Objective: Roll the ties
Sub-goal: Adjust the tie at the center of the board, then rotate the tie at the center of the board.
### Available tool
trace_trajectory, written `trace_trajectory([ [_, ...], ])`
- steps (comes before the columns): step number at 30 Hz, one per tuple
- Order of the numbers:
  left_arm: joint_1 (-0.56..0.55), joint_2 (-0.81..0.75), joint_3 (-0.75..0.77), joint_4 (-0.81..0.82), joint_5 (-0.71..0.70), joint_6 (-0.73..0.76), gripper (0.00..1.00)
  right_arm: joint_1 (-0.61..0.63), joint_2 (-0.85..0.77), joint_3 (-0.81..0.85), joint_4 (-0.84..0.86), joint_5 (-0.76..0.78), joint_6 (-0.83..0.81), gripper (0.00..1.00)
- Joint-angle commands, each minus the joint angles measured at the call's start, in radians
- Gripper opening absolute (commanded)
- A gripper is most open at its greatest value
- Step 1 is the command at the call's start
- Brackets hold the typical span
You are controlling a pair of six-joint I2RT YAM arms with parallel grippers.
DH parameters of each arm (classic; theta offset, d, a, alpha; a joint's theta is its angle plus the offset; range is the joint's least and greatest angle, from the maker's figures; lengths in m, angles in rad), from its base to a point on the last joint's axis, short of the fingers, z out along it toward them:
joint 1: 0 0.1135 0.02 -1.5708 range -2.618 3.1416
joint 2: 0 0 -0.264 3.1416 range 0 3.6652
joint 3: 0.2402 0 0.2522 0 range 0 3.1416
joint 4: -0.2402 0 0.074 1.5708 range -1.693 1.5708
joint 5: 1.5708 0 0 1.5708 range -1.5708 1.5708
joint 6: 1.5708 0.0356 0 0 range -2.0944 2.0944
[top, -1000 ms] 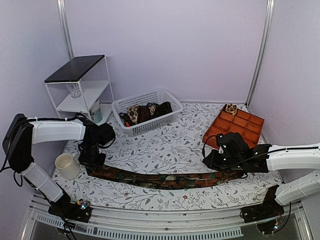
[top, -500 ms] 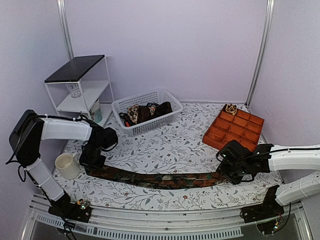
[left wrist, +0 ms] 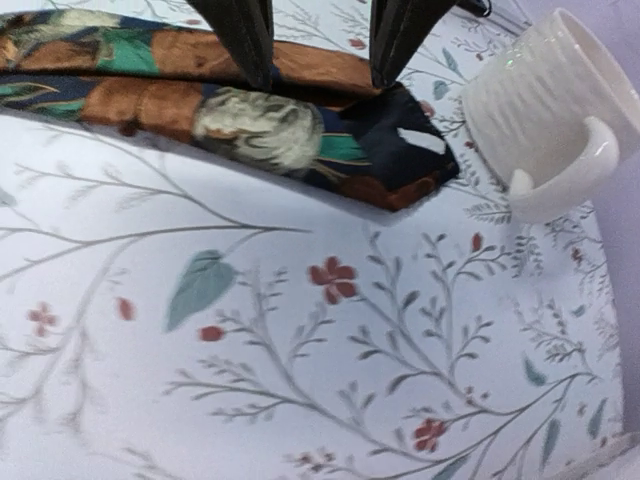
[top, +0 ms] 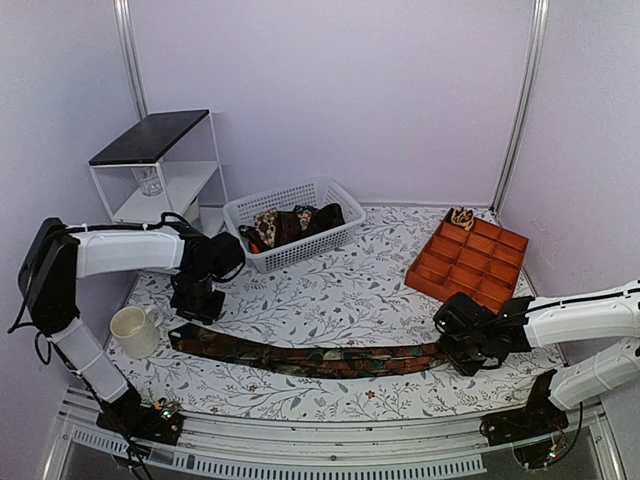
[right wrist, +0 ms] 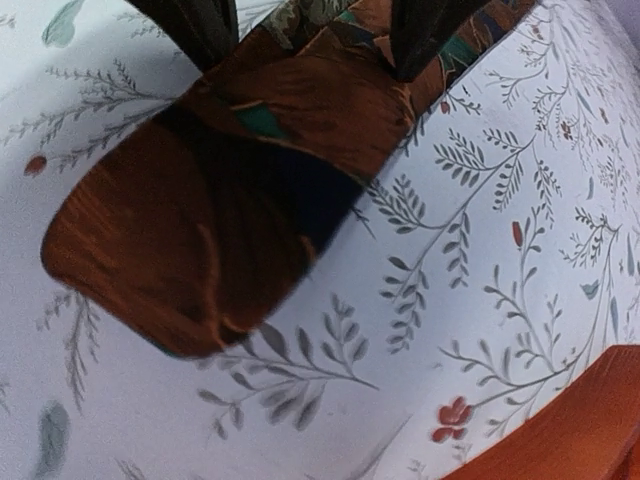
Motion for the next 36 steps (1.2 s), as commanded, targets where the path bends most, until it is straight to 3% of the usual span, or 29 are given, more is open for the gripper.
trace_trajectory([
  [1, -0.018, -0.071, -0.017, 0.252, 0.233, 0.128, 0.34, -0.008, 0.036, -0.057, 0.273, 0.059, -0.129, 0.43],
  [3, -0.016, -0.07, -0.041, 0.335, 0.296, 0.161, 0.33, -0.028, 0.059, -0.073, 0.37, 0.056, -0.232, 0.34],
  [8, 0.001, 0.024, -0.073, 0.362, 0.262, 0.213, 0.32, -0.059, 0.154, -0.012, 0.512, 0.038, -0.442, 0.18],
  [12, 0.001, 0.078, -0.109, 0.359, 0.257, 0.224, 0.31, -0.075, 0.263, 0.079, 0.594, 0.029, -0.614, 0.15],
  [16, -0.001, 0.054, -0.142, 0.344, 0.254, 0.197, 0.31, -0.129, 0.37, 0.157, 0.732, -0.09, -0.759, 0.13],
  [20, -0.005, 0.019, -0.152, 0.338, 0.304, 0.184, 0.31, -0.148, 0.469, 0.284, 0.749, -0.097, -0.904, 0.12],
  [36, -0.139, -0.041, -0.171, 0.424, 0.551, 0.029, 0.31, -0.378, 0.785, 0.675, 0.788, -0.239, -1.042, 0.02],
])
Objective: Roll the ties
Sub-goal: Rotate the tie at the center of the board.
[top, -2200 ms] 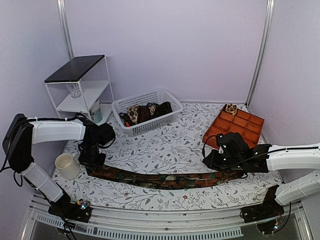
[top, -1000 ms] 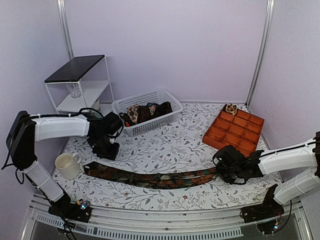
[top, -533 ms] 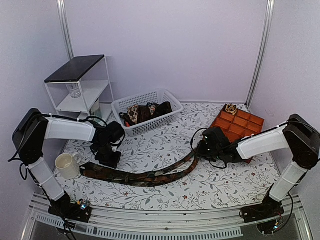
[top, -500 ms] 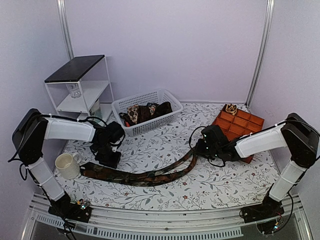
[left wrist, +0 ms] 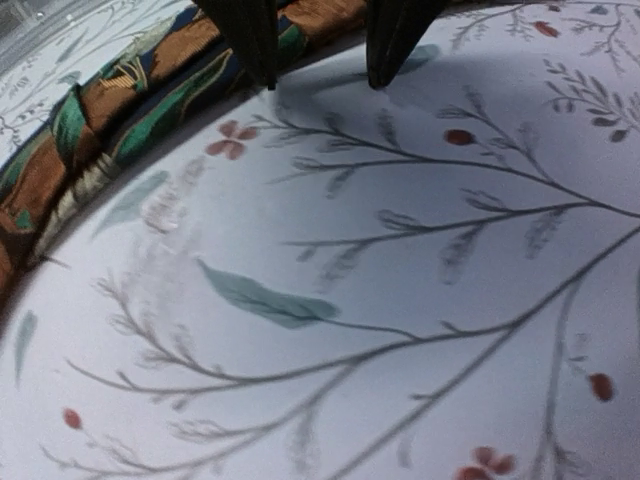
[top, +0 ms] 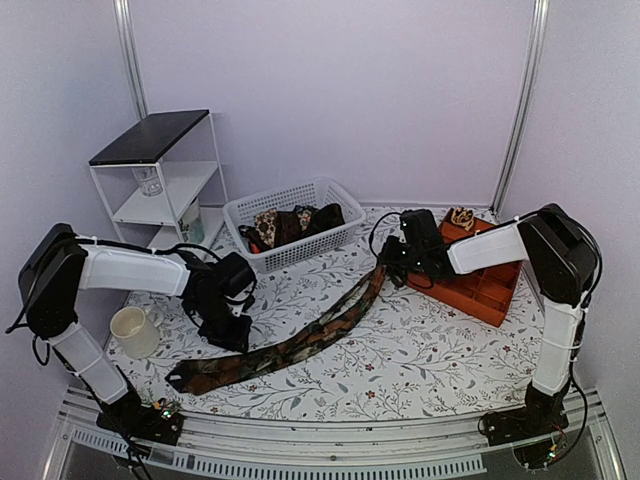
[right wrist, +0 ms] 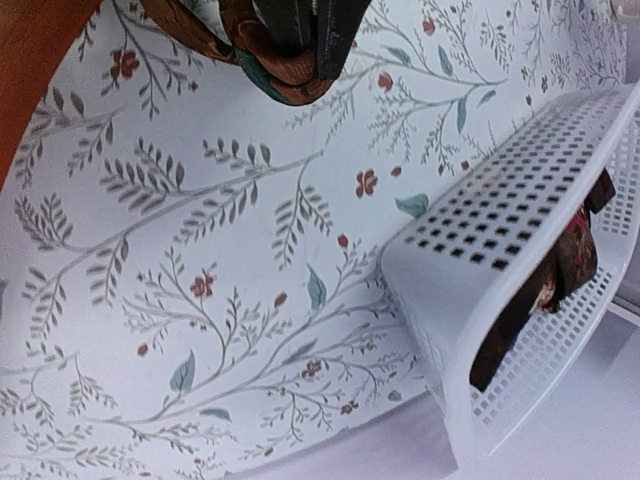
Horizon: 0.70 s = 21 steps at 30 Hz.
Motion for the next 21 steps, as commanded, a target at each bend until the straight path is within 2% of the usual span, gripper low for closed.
trace_trajectory([
  [1, -0.061, -0.015, 0.02, 0.05, 0.111, -0.08, 0.31, -0.054, 0.084, 0.112, 0.036, -0.069, -0.056, 0.02],
  [6, -0.124, -0.011, -0.003, 0.183, 0.234, -0.156, 0.31, -0.087, 0.175, 0.277, 0.022, -0.142, -0.099, 0.02],
  [12, -0.168, 0.019, 0.007, 0.324, 0.297, -0.229, 0.31, -0.094, 0.282, 0.444, -0.031, -0.193, -0.131, 0.04],
  [17, -0.179, 0.002, 0.007, 0.45, 0.338, -0.297, 0.31, -0.096, 0.278, 0.544, -0.296, -0.185, -0.058, 0.33],
  [21, -0.154, -0.039, -0.005, 0.46, 0.276, -0.274, 0.32, -0.086, 0.141, 0.437, -0.414, -0.179, 0.063, 0.52],
])
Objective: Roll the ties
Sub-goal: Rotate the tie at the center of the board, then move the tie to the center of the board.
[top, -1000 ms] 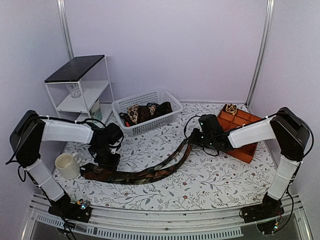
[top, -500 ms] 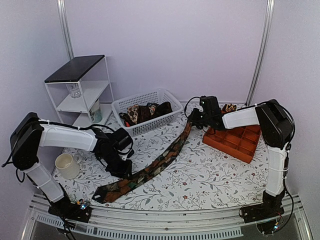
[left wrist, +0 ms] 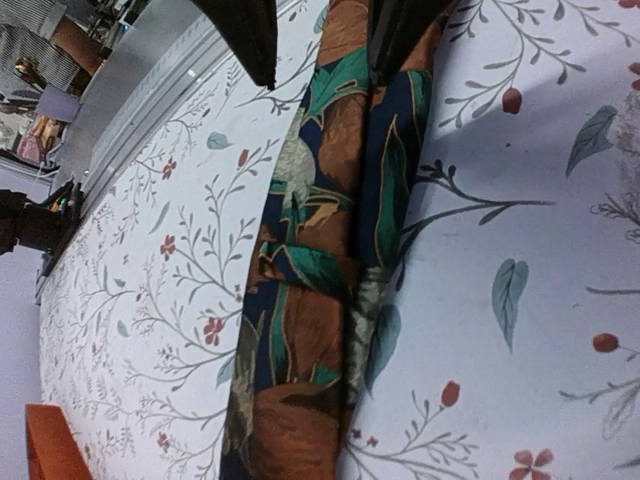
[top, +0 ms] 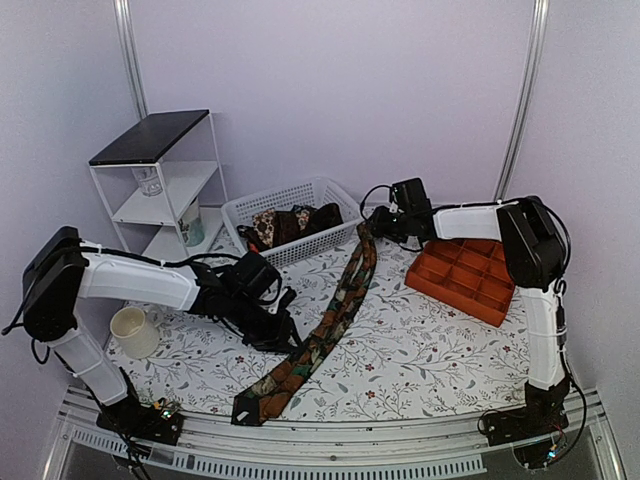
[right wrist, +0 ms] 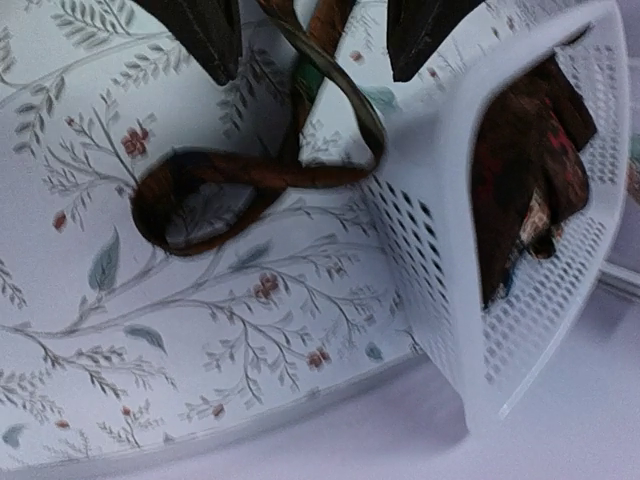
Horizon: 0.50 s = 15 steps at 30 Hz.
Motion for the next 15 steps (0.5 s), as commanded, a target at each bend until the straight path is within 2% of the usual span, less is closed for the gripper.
trace_trajectory([
  [1, 0.04, -0.051, -0.012, 0.061, -0.046, 0.006, 0.32, 0.014, -0.151, -0.095, -0.232, 0.008, 0.157, 0.55],
  [5, 0.139, -0.101, -0.034, 0.019, -0.132, 0.098, 0.32, 0.078, -0.262, -0.147, -0.411, 0.088, 0.309, 0.61],
  [9, 0.225, -0.183, -0.035, -0.017, -0.194, 0.21, 0.32, 0.189, -0.335, -0.19, -0.531, 0.117, 0.507, 0.63],
  [15, 0.243, -0.362, -0.033, -0.018, -0.301, 0.382, 0.37, 0.413, -0.396, -0.231, -0.61, 0.198, 0.751, 0.61],
])
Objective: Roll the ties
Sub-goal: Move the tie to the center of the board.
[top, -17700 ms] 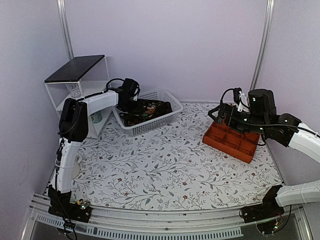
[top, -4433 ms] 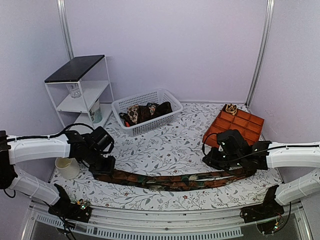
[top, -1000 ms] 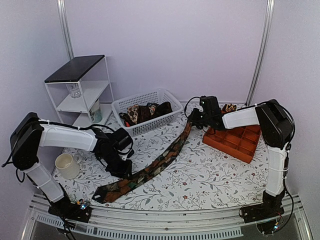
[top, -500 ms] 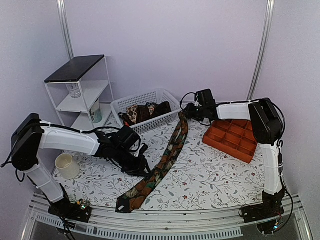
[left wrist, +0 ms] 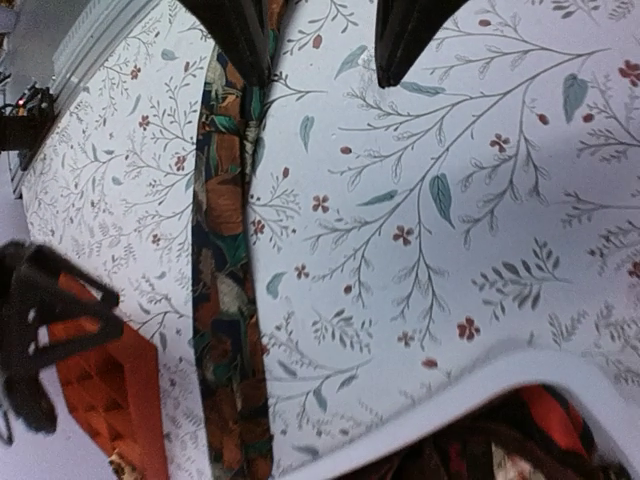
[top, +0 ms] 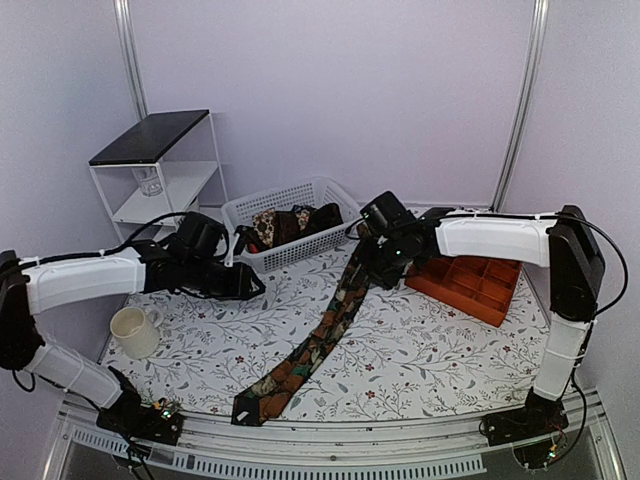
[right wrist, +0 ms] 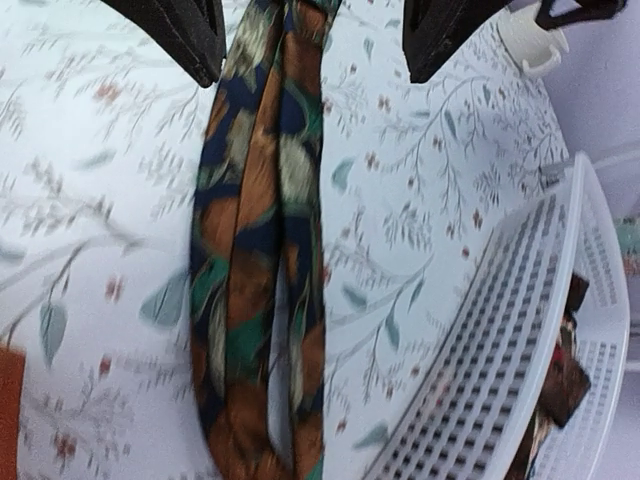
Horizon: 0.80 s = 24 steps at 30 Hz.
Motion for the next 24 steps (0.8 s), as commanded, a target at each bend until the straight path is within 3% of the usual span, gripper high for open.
trace_trajectory([
  [1, 0.003, -0.12, 0.0, -0.009, -0.09, 0.183, 0.39, 0.15, -0.062, -0.052, -0.085, 0.076, 0.257, 0.61],
  [4, 0.002, -0.189, 0.011, -0.029, -0.145, 0.247, 0.47, 0.236, -0.076, -0.132, 0.029, 0.045, 0.318, 0.58],
  [8, 0.0, -0.289, -0.027, -0.046, -0.214, 0.281, 0.58, 0.322, -0.049, -0.138, 0.0, 0.074, 0.444, 0.57],
  [9, 0.0, -0.312, -0.041, -0.047, -0.217, 0.288, 0.66, 0.343, -0.034, -0.128, -0.016, 0.076, 0.466, 0.57],
  [10, 0.0, -0.337, -0.056, -0.046, -0.212, 0.295, 0.87, 0.368, -0.016, -0.113, -0.027, 0.072, 0.5, 0.57],
  [11, 0.0, -0.359, -0.071, -0.041, -0.206, 0.304, 0.97, 0.382, 0.006, -0.094, -0.044, 0.068, 0.52, 0.57],
  [24, 0.0, -0.517, -0.121, -0.031, -0.277, 0.316, 0.97, 0.436, 0.161, 0.011, -0.132, 0.059, 0.668, 0.55],
])
